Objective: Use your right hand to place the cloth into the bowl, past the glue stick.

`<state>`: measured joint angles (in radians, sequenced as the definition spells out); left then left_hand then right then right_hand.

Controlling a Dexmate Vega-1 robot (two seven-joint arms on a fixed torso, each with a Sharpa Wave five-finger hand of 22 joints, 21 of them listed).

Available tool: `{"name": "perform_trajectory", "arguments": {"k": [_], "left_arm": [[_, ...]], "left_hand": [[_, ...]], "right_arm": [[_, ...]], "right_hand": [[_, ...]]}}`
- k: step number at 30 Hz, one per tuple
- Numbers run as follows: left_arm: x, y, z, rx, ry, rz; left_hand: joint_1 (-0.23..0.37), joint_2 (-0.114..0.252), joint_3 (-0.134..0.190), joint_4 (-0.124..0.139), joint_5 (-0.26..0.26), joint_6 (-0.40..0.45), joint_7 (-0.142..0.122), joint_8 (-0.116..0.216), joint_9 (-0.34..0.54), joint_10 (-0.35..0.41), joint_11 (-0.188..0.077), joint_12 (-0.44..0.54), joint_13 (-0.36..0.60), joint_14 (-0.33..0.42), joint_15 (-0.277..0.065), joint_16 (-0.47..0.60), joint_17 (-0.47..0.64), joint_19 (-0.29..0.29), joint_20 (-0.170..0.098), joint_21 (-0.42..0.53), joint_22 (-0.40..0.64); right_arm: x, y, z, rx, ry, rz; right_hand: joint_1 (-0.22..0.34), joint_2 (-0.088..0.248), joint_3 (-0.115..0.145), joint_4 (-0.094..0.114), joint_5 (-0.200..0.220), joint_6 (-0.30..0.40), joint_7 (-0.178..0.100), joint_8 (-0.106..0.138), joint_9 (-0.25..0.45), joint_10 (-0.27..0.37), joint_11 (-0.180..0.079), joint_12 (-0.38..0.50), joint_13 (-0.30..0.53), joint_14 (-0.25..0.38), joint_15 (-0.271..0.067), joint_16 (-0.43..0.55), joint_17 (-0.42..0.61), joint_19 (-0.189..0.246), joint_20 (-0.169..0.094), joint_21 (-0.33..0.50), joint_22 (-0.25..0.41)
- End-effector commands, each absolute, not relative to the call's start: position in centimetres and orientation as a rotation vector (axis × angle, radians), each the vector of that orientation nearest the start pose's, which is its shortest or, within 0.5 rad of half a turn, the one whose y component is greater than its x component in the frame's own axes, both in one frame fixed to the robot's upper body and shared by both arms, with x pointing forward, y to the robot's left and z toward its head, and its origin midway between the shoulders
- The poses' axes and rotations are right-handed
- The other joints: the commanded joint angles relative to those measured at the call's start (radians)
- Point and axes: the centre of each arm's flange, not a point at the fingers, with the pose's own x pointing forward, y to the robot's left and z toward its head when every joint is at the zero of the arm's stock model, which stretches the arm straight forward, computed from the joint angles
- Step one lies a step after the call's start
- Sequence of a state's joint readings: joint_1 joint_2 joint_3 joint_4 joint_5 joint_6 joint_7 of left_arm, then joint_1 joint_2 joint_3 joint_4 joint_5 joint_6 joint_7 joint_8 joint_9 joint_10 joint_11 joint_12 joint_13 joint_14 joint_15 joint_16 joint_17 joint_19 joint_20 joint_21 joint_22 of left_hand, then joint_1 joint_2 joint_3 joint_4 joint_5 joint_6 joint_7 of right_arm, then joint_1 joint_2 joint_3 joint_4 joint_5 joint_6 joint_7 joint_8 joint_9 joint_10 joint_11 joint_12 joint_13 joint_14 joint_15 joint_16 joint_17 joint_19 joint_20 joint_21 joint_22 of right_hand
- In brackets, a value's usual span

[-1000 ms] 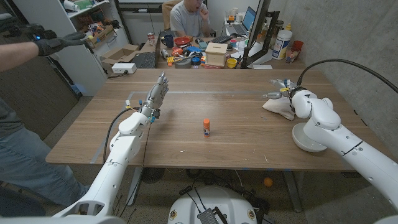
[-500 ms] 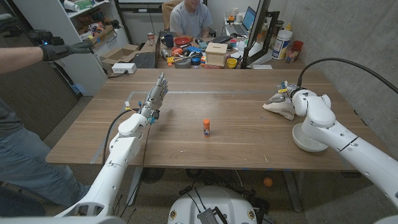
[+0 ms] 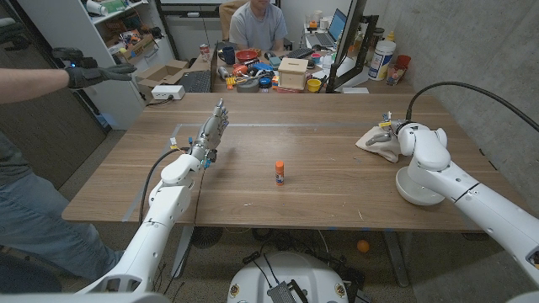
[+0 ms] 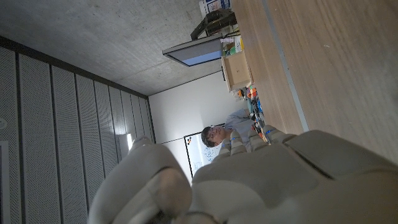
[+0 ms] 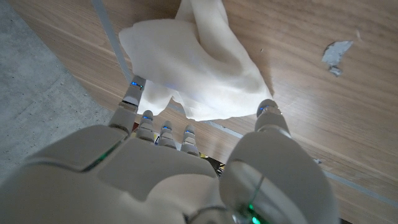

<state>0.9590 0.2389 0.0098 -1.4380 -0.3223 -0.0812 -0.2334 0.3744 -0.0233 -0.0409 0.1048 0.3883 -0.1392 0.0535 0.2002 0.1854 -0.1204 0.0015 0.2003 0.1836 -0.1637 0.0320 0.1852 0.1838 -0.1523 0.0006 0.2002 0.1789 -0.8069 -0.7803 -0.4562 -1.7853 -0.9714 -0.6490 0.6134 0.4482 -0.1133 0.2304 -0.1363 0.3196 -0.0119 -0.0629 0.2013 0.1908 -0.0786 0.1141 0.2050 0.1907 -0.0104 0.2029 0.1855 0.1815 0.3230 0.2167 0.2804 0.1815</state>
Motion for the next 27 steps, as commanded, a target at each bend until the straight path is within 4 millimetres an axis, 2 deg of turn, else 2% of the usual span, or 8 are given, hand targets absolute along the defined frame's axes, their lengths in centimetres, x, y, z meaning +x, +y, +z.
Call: {"name": "perform_trajectory", "arguments": {"k": [1,6,10,12,16,21,24,27], "left_arm": [[63.2,28.5,-2.8,-0.007,-0.572,-0.221],[63.2,28.4,-2.8,0.000,-0.566,-0.221],[63.3,28.1,-2.7,0.002,-0.561,-0.225],[63.4,27.9,-2.7,0.002,-0.560,-0.228],[63.5,27.6,-2.8,0.002,-0.555,-0.236],[63.7,27.4,-3.0,0.000,-0.552,-0.241],[63.8,27.3,-3.1,-0.002,-0.551,-0.243],[63.8,27.2,-3.2,-0.001,-0.550,-0.245]], "left_hand": [[0.001,0.010,-0.004,0.001,0.007,-0.013,0.000,0.001,0.004,-0.003,-0.003,0.006,0.005,0.004,0.003,0.007,0.002,0.000,0.007,0.004,0.004],[0.001,0.011,-0.004,0.001,0.007,-0.012,-0.001,0.001,0.004,-0.002,-0.003,0.007,0.005,0.006,0.003,0.007,0.002,0.001,0.007,0.004,0.004],[0.002,0.012,-0.005,0.001,0.007,-0.012,-0.001,0.001,0.004,-0.002,-0.004,0.007,0.005,0.007,0.002,0.007,0.002,0.002,0.007,0.005,0.004],[0.003,0.013,-0.005,0.001,0.007,-0.012,0.000,0.001,0.005,-0.002,-0.003,0.007,0.005,0.007,0.001,0.007,0.002,0.002,0.008,0.005,0.004],[0.004,0.014,-0.006,0.001,0.007,-0.010,0.000,0.001,0.005,-0.002,-0.006,0.007,0.005,0.009,0.001,0.008,0.002,0.003,0.009,0.005,0.004],[0.005,0.015,-0.007,0.001,0.007,-0.009,-0.001,0.002,0.005,-0.002,-0.006,0.007,0.005,0.010,0.002,0.007,0.002,0.003,0.011,0.005,0.004],[0.005,0.016,-0.007,0.001,0.007,-0.008,-0.002,0.002,0.005,-0.001,-0.007,0.007,0.005,0.010,0.001,0.007,0.002,0.002,0.012,0.005,0.004],[0.006,0.017,-0.008,0.001,0.007,-0.007,-0.003,0.002,0.005,-0.001,-0.007,0.007,0.005,0.010,0.002,0.007,0.002,0.002,0.012,0.005,0.004]], "right_arm": [[62.1,-35.8,1.0,-1.560,0.167,-0.202],[62.5,-36.3,0.4,-1.541,0.187,-0.197],[62.8,-36.5,0.0,-1.524,0.189,-0.194],[62.9,-36.5,-0.1,-1.518,0.194,-0.197],[63.0,-36.5,-0.2,-1.506,0.202,-0.195],[63.2,-36.4,-0.3,-1.492,0.216,-0.184],[63.3,-36.4,-0.3,-1.477,0.219,-0.164],[63.4,-36.3,-0.3,-1.470,0.207,-0.160]], "right_hand": [[0.006,0.001,-0.003,0.003,0.007,0.018,-0.004,0.012,0.001,0.008,-0.007,0.010,0.002,0.019,0.001,0.009,0.001,0.021,0.002,-0.003,0.002],[0.019,0.009,-0.003,0.003,0.017,0.055,-0.010,0.019,0.001,0.032,-0.012,0.018,0.002,0.062,-0.014,0.018,0.000,0.092,-0.002,0.012,0.005],[0.050,0.010,-0.007,-0.002,0.029,0.119,-0.017,0.024,0.002,0.094,-0.020,0.036,0.001,0.150,-0.060,0.028,0.000,0.261,-0.004,0.048,0.003],[0.094,0.018,-0.001,-0.010,0.034,0.180,-0.019,0.033,0.003,0.163,-0.032,0.054,0.001,0.232,-0.083,0.037,0.001,0.391,-0.011,0.071,-0.003],[0.174,0.045,0.020,-0.015,0.023,0.296,-0.015,0.049,0.006,0.311,-0.059,0.094,0.001,0.396,-0.147,0.057,0.004,0.526,-0.094,0.077,-0.005],[0.254,0.094,0.049,-0.012,-0.012,0.449,-0.023,0.079,0.011,0.485,-0.094,0.139,0.001,0.562,-0.207,0.073,0.007,0.615,-0.176,0.070,-0.003],[0.312,0.182,0.094,-0.006,-0.047,0.511,0.012,0.088,0.014,0.563,-0.104,0.153,-0.001,0.644,-0.242,0.081,0.010,0.661,-0.222,0.072,0.000],[0.353,0.237,0.130,-0.011,-0.085,0.552,0.040,0.092,0.017,0.625,-0.106,0.162,-0.002,0.701,-0.264,0.082,0.009,0.676,-0.256,0.069,0.001]]}}
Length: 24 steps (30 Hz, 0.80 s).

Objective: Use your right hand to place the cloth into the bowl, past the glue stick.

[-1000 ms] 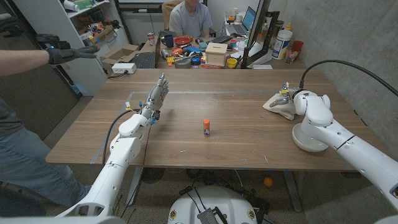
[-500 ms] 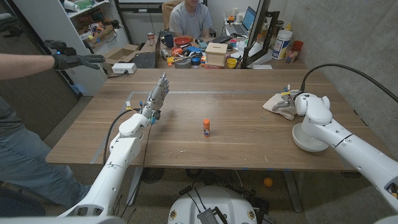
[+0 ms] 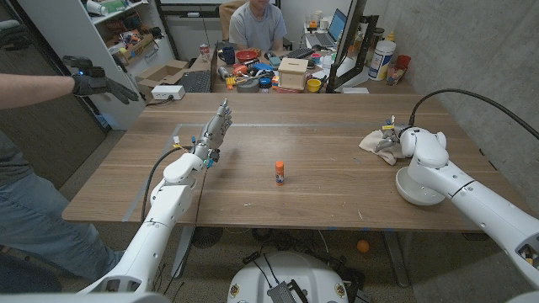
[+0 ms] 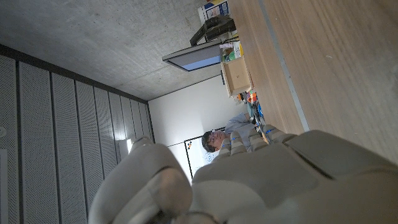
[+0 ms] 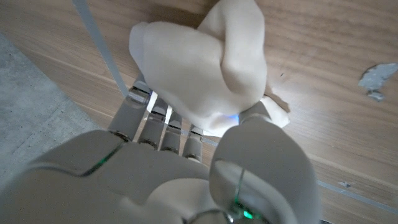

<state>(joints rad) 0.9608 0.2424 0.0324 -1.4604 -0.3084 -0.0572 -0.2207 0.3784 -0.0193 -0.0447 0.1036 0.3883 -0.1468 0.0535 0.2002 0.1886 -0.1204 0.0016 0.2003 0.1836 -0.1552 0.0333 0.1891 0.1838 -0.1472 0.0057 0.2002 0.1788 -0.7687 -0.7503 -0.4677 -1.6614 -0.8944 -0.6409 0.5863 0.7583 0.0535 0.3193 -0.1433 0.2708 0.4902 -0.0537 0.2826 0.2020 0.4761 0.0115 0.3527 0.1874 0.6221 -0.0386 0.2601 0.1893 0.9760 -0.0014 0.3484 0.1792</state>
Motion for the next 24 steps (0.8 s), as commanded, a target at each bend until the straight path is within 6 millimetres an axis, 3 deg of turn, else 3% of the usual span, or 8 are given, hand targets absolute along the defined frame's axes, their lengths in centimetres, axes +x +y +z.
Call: {"name": "perform_trajectory", "arguments": {"k": [1,4,7,12,15,24], "left_arm": [[63.9,27.2,-3.2,-0.001,-0.550,-0.245],[63.9,27.2,-3.2,0.000,-0.549,-0.246],[63.9,27.2,-3.3,0.000,-0.546,-0.247],[64.0,27.2,-3.3,-0.002,-0.547,-0.250],[63.9,27.3,-3.2,-0.002,-0.550,-0.249],[64.0,27.4,-3.3,-0.004,-0.547,-0.252]], "left_hand": [[0.002,0.013,-0.004,0.002,0.007,0.001,-0.003,0.002,0.002,-0.001,-0.007,0.007,0.005,0.002,0.000,0.003,0.003,-0.003,0.007,0.005,0.004],[0.002,0.014,-0.005,0.002,0.007,0.002,-0.004,0.002,0.002,-0.001,-0.007,0.007,0.005,0.002,0.000,0.003,0.003,-0.002,0.008,0.005,0.004],[0.003,0.015,-0.005,0.002,0.007,0.002,-0.004,0.003,0.002,-0.001,-0.008,0.007,0.005,0.002,0.000,0.003,0.003,-0.002,0.008,0.005,0.004],[0.004,0.016,-0.006,0.002,0.007,0.002,-0.005,0.002,0.002,-0.001,-0.007,0.006,0.005,0.003,0.000,0.003,0.003,-0.003,0.010,0.005,0.004],[0.004,0.017,-0.007,0.002,0.007,0.003,-0.005,0.002,0.002,-0.001,-0.008,0.006,0.005,0.003,0.000,0.003,0.003,-0.004,0.011,0.005,0.004],[0.006,0.019,-0.009,0.002,0.007,0.004,-0.004,0.003,0.002,0.000,-0.006,0.006,0.005,0.003,0.000,0.002,0.003,-0.002,0.006,0.005,0.004]], "right_arm": [[63.3,-36.3,-0.3,-1.470,0.197,-0.160],[63.3,-36.1,-0.2,-1.464,0.168,-0.167],[63.2,-35.8,-0.1,-1.464,0.141,-0.182],[63.0,-35.4,-0.2,-1.464,0.094,-0.201],[62.8,-35.1,-0.1,-1.465,0.068,-0.211],[61.6,-34.4,1.4,-1.469,0.011,-0.250]], "right_hand": [[0.071,0.100,0.066,-0.010,-0.044,0.068,0.029,0.012,0.007,0.103,-0.013,0.020,0.001,0.097,-0.030,0.008,0.000,0.028,-0.047,-0.001,0.005],[0.120,0.117,0.107,-0.021,-0.050,0.126,0.039,0.022,0.008,0.164,-0.012,0.025,-0.002,0.160,-0.042,0.007,-0.004,0.042,-0.077,0.001,0.007],[0.158,0.117,0.143,-0.022,-0.055,0.195,0.040,0.034,0.008,0.237,-0.028,0.031,-0.004,0.220,-0.053,0.005,-0.006,0.061,-0.111,0.008,0.010],[0.210,0.106,0.183,-0.021,-0.070,0.316,0.028,0.054,0.008,0.370,-0.031,0.039,-0.006,0.375,-0.118,0.018,-0.008,0.114,-0.181,0.039,0.018],[0.235,0.107,0.200,-0.022,-0.073,0.372,0.016,0.065,0.010,0.418,-0.042,0.038,-0.007,0.427,-0.155,0.019,-0.008,0.133,-0.200,0.054,0.022],[0.249,0.108,0.209,-0.018,-0.076,0.402,0.011,0.067,0.011,0.454,-0.045,0.036,-0.006,0.461,-0.169,0.019,-0.005,0.134,-0.206,0.061,0.024]]}}
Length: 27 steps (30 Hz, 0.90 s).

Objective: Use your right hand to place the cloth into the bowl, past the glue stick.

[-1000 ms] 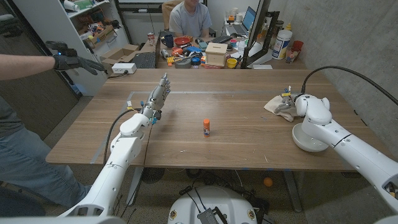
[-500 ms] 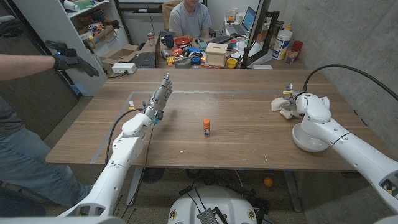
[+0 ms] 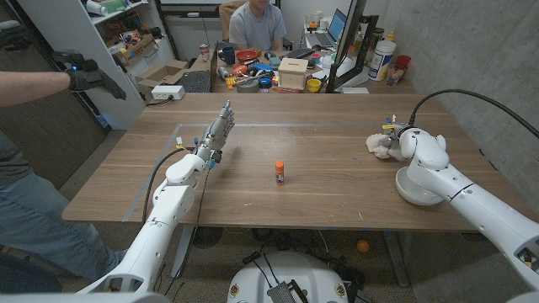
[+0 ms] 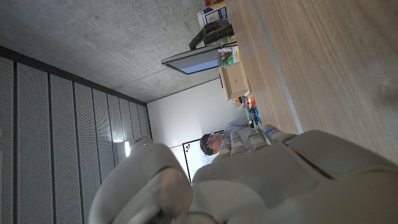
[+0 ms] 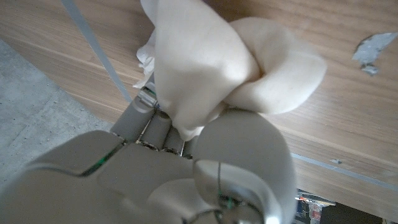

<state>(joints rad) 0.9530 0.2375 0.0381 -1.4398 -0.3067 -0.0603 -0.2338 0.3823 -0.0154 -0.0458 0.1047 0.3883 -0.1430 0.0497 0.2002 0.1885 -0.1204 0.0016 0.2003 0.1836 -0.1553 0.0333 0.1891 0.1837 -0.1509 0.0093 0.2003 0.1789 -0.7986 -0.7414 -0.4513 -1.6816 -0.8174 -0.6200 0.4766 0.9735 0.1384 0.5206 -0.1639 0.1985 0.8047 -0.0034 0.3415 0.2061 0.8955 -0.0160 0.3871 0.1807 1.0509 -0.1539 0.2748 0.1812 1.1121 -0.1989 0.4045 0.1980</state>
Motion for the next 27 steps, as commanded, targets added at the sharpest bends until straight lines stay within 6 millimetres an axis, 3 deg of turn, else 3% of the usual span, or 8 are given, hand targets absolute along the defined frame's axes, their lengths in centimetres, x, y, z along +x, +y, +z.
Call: {"name": "perform_trajectory", "arguments": {"k": [1,27], "left_arm": [[64.1,27.3,-3.3,-0.003,-0.548,-0.254],[64.3,26.8,-2.8,0.009,-0.552,-0.286]], "left_hand": [[0.002,0.015,-0.008,0.001,0.006,0.001,0.000,0.003,0.002,-0.001,-0.006,0.006,0.005,0.003,0.000,0.002,0.003,0.002,0.002,0.005,0.004],[0.006,0.020,-0.012,0.001,0.006,0.005,0.001,0.003,0.002,0.001,-0.005,0.006,0.005,0.004,0.000,0.001,0.003,0.002,-0.001,0.006,0.004]], "right_arm": [[61.4,-34.3,1.6,-1.470,0.005,-0.253],[55.4,-34.4,5.9,-1.472,-0.046,-0.338]], "right_hand": [[0.034,0.024,0.008,0.002,-0.004,0.089,-0.040,0.008,0.007,0.036,-0.016,0.001,0.000,0.032,-0.054,0.004,0.003,-0.004,-0.008,0.005,0.006],[0.053,0.026,0.011,0.010,-0.014,0.114,-0.048,0.001,0.009,0.062,-0.022,-0.017,0.002,0.024,-0.063,-0.013,0.015,-0.032,-0.010,0.006,0.009]]}}
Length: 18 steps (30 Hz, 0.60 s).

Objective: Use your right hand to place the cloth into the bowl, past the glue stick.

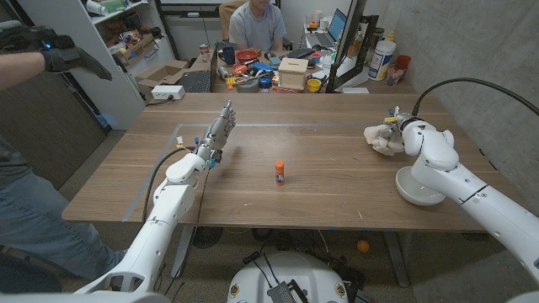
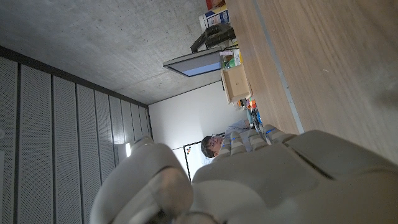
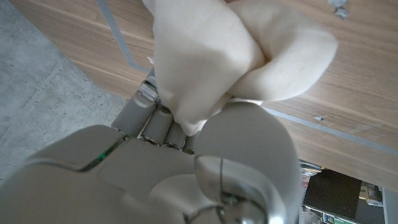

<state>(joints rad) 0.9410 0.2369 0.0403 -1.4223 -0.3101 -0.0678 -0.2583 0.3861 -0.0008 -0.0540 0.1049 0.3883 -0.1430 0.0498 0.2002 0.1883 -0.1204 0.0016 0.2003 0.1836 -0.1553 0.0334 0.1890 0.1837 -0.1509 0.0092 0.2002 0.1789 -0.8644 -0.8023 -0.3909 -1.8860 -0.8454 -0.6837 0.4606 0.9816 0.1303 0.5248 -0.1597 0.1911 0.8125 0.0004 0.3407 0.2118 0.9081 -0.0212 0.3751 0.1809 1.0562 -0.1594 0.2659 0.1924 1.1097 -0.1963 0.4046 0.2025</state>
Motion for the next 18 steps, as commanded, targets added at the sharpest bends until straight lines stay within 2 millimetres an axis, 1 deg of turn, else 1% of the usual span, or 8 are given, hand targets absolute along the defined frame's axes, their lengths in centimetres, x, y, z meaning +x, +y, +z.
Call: {"name": "perform_trajectory", "arguments": {"k": [1,10,16,18], "left_arm": [[64.3,26.8,-2.8,0.011,-0.552,-0.287],[64.6,26.6,-2.6,0.012,-0.554,-0.297],[64.9,26.4,-2.5,0.012,-0.553,-0.307],[64.9,26.4,-2.4,0.013,-0.553,-0.310]], "left_hand": [[0.003,0.006,-0.004,0.001,0.006,0.005,0.002,0.003,0.002,0.002,-0.004,0.006,0.005,0.004,0.000,0.001,0.003,0.002,-0.001,0.006,0.004],[0.004,0.008,-0.005,0.000,0.005,0.004,0.002,0.002,0.002,0.000,-0.006,0.006,0.005,0.004,0.001,0.001,0.003,0.005,-0.003,0.007,0.004],[0.005,0.009,-0.006,0.000,0.005,0.004,0.003,0.002,0.002,0.001,-0.005,0.006,0.005,0.004,0.000,0.001,0.003,0.004,-0.004,0.006,0.004],[0.006,0.009,-0.006,0.000,0.005,0.004,0.002,0.002,0.002,0.001,-0.005,0.006,0.005,0.004,0.000,0.001,0.003,0.004,-0.004,0.006,0.004]], "right_arm": [[55.0,-34.5,6.0,-1.472,-0.047,-0.343],[52.1,-34.8,7.2,-1.464,-0.062,-0.377],[50.4,-34.8,7.5,-1.463,-0.064,-0.396],[49.8,-34.8,7.5,-1.461,-0.065,-0.398]], "right_hand": [[0.045,0.035,0.007,0.006,-0.007,0.106,-0.052,0.002,0.003,0.049,-0.016,-0.006,0.002,0.018,-0.057,-0.005,0.004,-0.029,-0.013,0.006,0.005],[0.048,0.036,0.005,0.010,-0.009,0.107,-0.053,-0.003,0.004,0.049,-0.016,-0.014,0.003,0.011,-0.058,-0.009,0.009,-0.040,-0.012,0.005,0.005],[0.049,0.037,0.003,0.012,-0.009,0.106,-0.056,-0.006,0.006,0.050,-0.016,-0.018,0.004,0.009,-0.059,-0.009,0.012,-0.044,-0.013,0.006,0.006],[0.050,0.037,0.002,0.012,-0.010,0.106,-0.058,-0.006,0.007,0.049,-0.019,-0.020,0.004,0.006,-0.059,-0.011,0.013,-0.048,-0.013,0.005,0.006]]}}
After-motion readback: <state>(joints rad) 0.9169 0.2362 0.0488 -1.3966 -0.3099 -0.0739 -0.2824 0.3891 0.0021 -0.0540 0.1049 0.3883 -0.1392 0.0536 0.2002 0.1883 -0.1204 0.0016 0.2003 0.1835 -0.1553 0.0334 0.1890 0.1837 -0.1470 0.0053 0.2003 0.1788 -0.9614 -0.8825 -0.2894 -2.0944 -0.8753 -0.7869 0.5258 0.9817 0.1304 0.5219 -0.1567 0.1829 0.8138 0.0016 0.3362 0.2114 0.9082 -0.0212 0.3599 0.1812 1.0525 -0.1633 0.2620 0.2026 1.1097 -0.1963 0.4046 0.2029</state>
